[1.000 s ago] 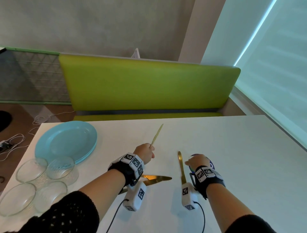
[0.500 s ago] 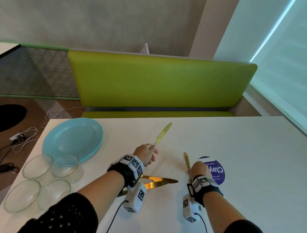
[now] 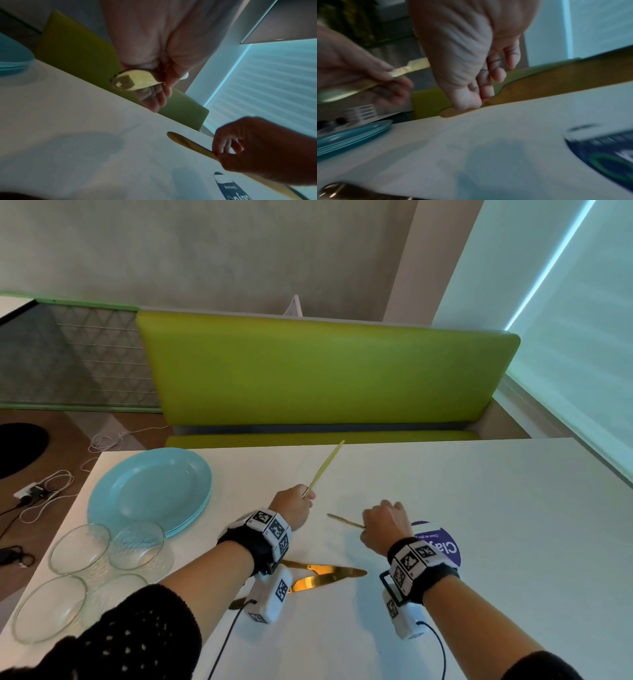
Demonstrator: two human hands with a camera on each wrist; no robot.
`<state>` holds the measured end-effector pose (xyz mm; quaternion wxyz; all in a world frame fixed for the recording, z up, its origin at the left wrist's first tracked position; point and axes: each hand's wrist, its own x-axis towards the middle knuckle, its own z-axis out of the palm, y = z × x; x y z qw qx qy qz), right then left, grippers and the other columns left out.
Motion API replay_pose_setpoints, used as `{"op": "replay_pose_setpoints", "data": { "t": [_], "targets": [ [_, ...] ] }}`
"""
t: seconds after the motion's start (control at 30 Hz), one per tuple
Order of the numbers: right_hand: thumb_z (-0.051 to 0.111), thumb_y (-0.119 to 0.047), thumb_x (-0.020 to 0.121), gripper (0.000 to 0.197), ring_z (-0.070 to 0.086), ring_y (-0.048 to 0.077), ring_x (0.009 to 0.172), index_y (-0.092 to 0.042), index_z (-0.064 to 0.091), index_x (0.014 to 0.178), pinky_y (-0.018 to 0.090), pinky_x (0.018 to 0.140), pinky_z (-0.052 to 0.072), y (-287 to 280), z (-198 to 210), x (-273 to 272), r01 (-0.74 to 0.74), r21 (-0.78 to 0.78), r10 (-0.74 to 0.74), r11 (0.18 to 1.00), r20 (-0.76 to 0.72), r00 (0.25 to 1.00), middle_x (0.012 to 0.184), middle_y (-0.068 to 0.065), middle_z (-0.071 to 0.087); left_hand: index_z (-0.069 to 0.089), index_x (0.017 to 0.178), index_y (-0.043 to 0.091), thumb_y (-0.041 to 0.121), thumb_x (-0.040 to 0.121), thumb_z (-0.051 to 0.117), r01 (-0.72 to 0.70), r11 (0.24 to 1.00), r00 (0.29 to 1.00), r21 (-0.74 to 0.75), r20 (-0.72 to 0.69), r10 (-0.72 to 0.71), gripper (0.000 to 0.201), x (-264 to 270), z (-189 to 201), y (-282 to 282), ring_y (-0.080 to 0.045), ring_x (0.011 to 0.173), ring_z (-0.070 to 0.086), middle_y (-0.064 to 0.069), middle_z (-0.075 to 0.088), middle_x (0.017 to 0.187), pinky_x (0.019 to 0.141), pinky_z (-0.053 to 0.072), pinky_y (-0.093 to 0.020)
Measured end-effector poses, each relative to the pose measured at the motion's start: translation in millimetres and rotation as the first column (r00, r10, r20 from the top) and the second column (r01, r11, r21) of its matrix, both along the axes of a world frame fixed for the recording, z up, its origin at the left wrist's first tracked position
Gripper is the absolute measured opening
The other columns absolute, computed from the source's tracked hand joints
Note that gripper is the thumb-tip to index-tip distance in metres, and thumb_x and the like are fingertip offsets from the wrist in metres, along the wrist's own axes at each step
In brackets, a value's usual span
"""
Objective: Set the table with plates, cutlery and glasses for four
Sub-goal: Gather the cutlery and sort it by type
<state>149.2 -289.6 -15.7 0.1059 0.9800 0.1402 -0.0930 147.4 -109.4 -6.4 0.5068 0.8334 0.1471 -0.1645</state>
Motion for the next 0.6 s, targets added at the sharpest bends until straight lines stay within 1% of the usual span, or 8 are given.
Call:
{"op": "replay_pose_setpoints", "data": {
  "t": [0.03, 0.1, 0.2, 0.27, 0.37, 0.43, 0.53, 0.6],
  "targets": [
    [0.044, -0.014, 0.086, 0.029, 0.051, 0.025, 0.113, -0.008, 0.064, 0.107, 0.035, 0.094, 0.036, 6.5, 4.9, -1.6, -0.094, -0.015, 0.094, 0.995, 0.006, 0.996, 0.111, 0.009, 0.066, 0.058, 0.115, 0.011, 0.011, 0.097, 0.033, 0.029, 0.999, 1.0, 0.044, -0.006, -0.028, 0.031, -0.2, 0.8, 0.5, -0.022, 0.103, 0.059, -0.009, 0.062, 0.116, 0.086, 0.045, -0.028],
    [0.044, -0.012, 0.088, 0.027, 0.05, 0.027, 0.112, -0.006, 0.065, 0.105, 0.036, 0.093, 0.035, 19.0, 13.5, -5.7, -0.264, -0.049, 0.265, 0.963, 0.011, 0.964, 0.109, 0.01, 0.066, 0.057, 0.12, 0.012, 0.011, 0.097, 0.034, 0.075, 0.992, 0.997, 0.098, -0.027, -0.073, 0.033, -2.6, 0.6, 0.3, -0.024, 0.115, 0.056, -0.007, 0.06, 0.123, 0.092, 0.043, -0.028],
    [0.046, -0.013, 0.091, 0.024, 0.05, 0.027, 0.107, -0.008, 0.067, 0.102, 0.037, 0.088, 0.038, 36.4, 26.7, -13.0, -0.449, -0.103, 0.456, 0.888, 0.058, 0.888, 0.102, 0.008, 0.066, 0.06, 0.116, 0.013, 0.011, 0.095, 0.039, 0.154, 0.978, 0.986, 0.141, -0.078, -0.144, 0.03, -5.7, -5.1, -0.2, -0.025, 0.115, 0.056, -0.008, 0.062, 0.124, 0.096, 0.043, -0.031],
    [0.057, -0.017, 0.085, 0.016, 0.056, 0.023, 0.095, -0.013, 0.072, 0.09, 0.034, 0.078, 0.044, 47.4, 35.9, -17.4, -0.514, -0.136, 0.529, 0.847, 0.131, 0.838, 0.088, 0.004, 0.067, 0.061, 0.113, 0.009, 0.014, 0.094, 0.044, 0.227, 0.955, 0.972, 0.191, -0.109, -0.209, 0.026, -9.3, -6.7, -1.2, -0.027, 0.115, 0.056, -0.012, 0.061, 0.123, 0.098, 0.042, -0.032],
    [0.071, -0.026, 0.07, 0.004, 0.059, 0.016, 0.077, -0.024, 0.075, 0.072, 0.027, 0.064, 0.046, 58.2, 35.1, -18.9, -0.531, -0.192, 0.559, 0.825, 0.136, 0.818, 0.069, -0.006, 0.064, 0.059, 0.086, 0.009, 0.019, 0.096, 0.042, 0.325, 0.923, 0.942, 0.205, -0.154, -0.297, 0.023, -14.6, -8.3, 0.6, -0.025, 0.097, 0.061, -0.014, 0.066, 0.114, 0.085, 0.044, -0.03],
    [0.082, -0.03, 0.052, 0.011, 0.057, 0.013, 0.063, -0.027, 0.071, 0.055, 0.022, 0.055, 0.044, 61.6, 31.8, -18.9, -0.561, -0.154, 0.581, 0.814, 0.172, 0.795, 0.054, -0.01, 0.057, 0.055, 0.079, 0.01, 0.012, 0.095, 0.038, 0.326, 0.943, 0.933, 0.069, -0.186, -0.309, 0.024, -19.2, -10.4, 1.0, -0.02, 0.084, 0.063, -0.01, 0.068, 0.102, 0.075, 0.047, -0.027],
    [0.086, -0.03, 0.044, 0.018, 0.055, 0.011, 0.058, -0.028, 0.068, 0.048, 0.022, 0.051, 0.042, 66.8, 31.7, -21.9, -0.593, -0.14, 0.609, 0.793, 0.205, 0.766, 0.051, -0.011, 0.054, 0.054, 0.081, 0.004, 0.008, 0.094, 0.034, 0.108, 0.977, 0.961, -0.183, -0.232, -0.15, 0.024, -30.2, -2.8, 1.6, -0.018, 0.059, 0.056, -0.008, 0.06, 0.076, 0.055, 0.044, -0.022],
    [0.085, -0.028, 0.043, 0.019, 0.055, 0.011, 0.058, -0.028, 0.066, 0.047, 0.022, 0.051, 0.042, 69.1, 33.0, -24.7, -0.611, -0.125, 0.623, 0.782, 0.209, 0.754, 0.051, -0.012, 0.054, 0.052, 0.072, 0.005, 0.009, 0.092, 0.036, 0.035, 0.976, 0.966, -0.216, -0.243, -0.088, 0.026, -36.8, 1.5, 4.8, -0.016, 0.048, 0.047, -0.008, 0.055, 0.064, 0.045, 0.039, -0.021]
  ]
}}
